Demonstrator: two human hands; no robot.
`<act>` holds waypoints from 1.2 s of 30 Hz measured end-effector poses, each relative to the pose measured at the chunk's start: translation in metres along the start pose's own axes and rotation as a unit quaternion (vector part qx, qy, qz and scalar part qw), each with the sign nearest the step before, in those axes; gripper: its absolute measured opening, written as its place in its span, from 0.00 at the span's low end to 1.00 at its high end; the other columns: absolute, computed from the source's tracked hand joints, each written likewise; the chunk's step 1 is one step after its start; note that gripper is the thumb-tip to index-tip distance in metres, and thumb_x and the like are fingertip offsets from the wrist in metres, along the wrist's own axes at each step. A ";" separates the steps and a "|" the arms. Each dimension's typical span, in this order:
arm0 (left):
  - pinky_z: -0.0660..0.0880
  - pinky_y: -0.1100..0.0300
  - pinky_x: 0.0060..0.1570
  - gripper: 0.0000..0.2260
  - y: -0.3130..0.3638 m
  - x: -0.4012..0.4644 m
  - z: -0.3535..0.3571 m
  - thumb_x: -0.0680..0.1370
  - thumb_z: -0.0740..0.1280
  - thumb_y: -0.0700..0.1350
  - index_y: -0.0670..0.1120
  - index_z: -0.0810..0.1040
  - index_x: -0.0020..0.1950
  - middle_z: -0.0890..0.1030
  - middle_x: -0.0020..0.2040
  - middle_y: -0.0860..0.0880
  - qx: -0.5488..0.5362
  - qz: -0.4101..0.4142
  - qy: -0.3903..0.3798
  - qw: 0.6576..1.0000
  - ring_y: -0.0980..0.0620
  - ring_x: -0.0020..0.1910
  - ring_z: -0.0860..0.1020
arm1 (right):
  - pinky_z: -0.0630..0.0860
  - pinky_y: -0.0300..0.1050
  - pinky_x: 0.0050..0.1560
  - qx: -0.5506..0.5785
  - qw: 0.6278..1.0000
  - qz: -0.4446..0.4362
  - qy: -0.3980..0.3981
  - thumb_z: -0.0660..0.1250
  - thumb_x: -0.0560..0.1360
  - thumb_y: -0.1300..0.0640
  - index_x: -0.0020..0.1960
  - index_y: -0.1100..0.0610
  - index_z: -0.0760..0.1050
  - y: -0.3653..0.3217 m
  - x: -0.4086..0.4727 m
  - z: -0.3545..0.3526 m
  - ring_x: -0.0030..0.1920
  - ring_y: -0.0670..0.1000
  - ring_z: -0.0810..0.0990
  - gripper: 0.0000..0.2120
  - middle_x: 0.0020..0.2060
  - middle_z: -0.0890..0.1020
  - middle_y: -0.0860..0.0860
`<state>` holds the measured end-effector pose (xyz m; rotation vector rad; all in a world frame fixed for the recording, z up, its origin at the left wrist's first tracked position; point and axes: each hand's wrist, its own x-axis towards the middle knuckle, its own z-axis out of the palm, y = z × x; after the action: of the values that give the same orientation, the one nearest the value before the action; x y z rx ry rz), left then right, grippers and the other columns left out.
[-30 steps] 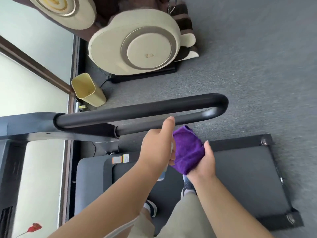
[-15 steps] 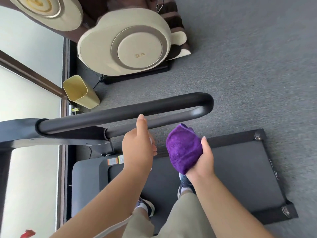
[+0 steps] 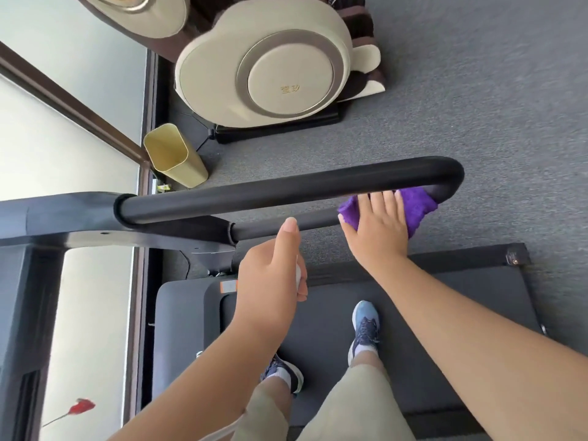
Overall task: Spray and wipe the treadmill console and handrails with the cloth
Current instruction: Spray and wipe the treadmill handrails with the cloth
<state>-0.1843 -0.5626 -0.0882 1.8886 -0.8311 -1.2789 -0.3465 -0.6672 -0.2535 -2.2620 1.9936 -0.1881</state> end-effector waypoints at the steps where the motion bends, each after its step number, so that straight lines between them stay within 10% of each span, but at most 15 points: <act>1: 0.73 0.64 0.34 0.39 -0.002 0.000 -0.006 0.78 0.53 0.66 0.29 0.69 0.33 0.77 0.32 0.32 0.004 0.000 0.003 1.000 0.51 0.29 0.74 | 0.55 0.58 0.81 -0.009 1.000 0.006 0.002 0.59 0.81 0.39 0.64 0.57 0.75 -0.004 0.003 0.007 0.69 0.62 0.71 0.24 0.61 0.78 0.57; 10: 0.72 0.56 0.40 0.37 -0.032 0.006 -0.065 0.78 0.54 0.66 0.30 0.71 0.34 0.77 0.27 0.40 -0.012 -0.036 0.035 0.999 0.51 0.29 0.76 | 0.57 0.54 0.80 0.167 0.985 0.008 -0.053 0.54 0.82 0.42 0.57 0.54 0.80 -0.116 -0.005 0.017 0.65 0.55 0.76 0.21 0.57 0.83 0.50; 15: 0.75 0.55 0.40 0.37 -0.041 0.001 -0.084 0.77 0.56 0.66 0.30 0.72 0.36 0.77 0.26 0.39 -0.024 -0.056 0.055 0.997 0.49 0.28 0.76 | 0.64 0.49 0.72 0.400 0.881 0.045 -0.250 0.59 0.85 0.44 0.60 0.55 0.79 -0.227 -0.007 0.016 0.68 0.57 0.73 0.17 0.59 0.82 0.54; 23: 0.73 0.69 0.28 0.37 -0.030 0.001 -0.082 0.86 0.57 0.59 0.29 0.71 0.32 0.75 0.27 0.39 -0.028 -0.049 0.082 0.995 0.51 0.27 0.74 | 0.47 0.50 0.83 0.051 0.941 -0.252 -0.220 0.40 0.78 0.39 0.85 0.56 0.46 -0.183 -0.014 0.025 0.84 0.51 0.53 0.40 0.84 0.55 0.51; 28: 0.76 0.60 0.32 0.39 -0.019 0.001 -0.056 0.81 0.58 0.66 0.29 0.71 0.33 0.75 0.27 0.38 -0.037 -0.057 0.070 0.995 0.49 0.27 0.75 | 0.66 0.50 0.74 0.000 0.975 -0.171 -0.143 0.60 0.78 0.35 0.71 0.54 0.71 -0.151 0.010 0.026 0.68 0.53 0.74 0.29 0.66 0.79 0.50; 36: 0.75 0.51 0.43 0.38 0.010 -0.005 -0.006 0.86 0.55 0.62 0.28 0.69 0.34 0.76 0.33 0.27 -0.038 -0.065 0.045 0.996 0.48 0.29 0.75 | 0.63 0.51 0.77 -0.076 0.979 -0.129 -0.140 0.66 0.74 0.37 0.73 0.54 0.70 -0.026 0.023 -0.025 0.71 0.54 0.74 0.33 0.68 0.79 0.50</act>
<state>-0.1811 -0.5631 -0.0764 1.9502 -0.6141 -1.2740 -0.3226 -0.6867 -0.2241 -2.4723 1.6240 0.2571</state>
